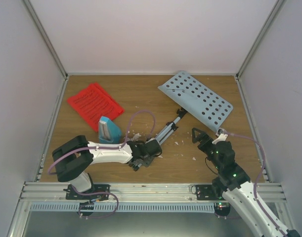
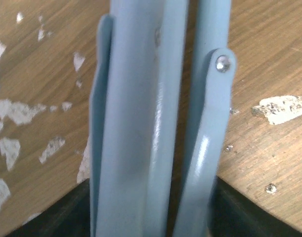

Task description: Pack up the instrument practice props

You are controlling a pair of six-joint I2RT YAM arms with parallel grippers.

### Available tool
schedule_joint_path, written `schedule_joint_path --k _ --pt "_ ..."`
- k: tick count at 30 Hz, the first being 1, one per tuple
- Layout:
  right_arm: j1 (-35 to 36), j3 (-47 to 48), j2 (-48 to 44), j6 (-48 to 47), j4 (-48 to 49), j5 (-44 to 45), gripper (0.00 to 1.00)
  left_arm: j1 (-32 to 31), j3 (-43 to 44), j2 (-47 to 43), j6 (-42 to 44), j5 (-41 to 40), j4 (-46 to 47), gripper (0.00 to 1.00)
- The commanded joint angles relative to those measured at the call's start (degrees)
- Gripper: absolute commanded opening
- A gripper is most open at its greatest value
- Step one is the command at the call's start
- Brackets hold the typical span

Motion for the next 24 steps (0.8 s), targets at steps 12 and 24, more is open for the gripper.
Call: schedule_joint_path --k 12,24 --pt "-7.0 25.7 25.5 -33.8 -4.6 -1.7 1.00 6.0 16.7 -2.8 15.7 20.2 3.2 0.99" --pt "-53.4 23.7 35.8 -38.5 7.5 -28.0 1.00 48.0 24.0 -13.3 16.1 37.6 5.3 0.99"
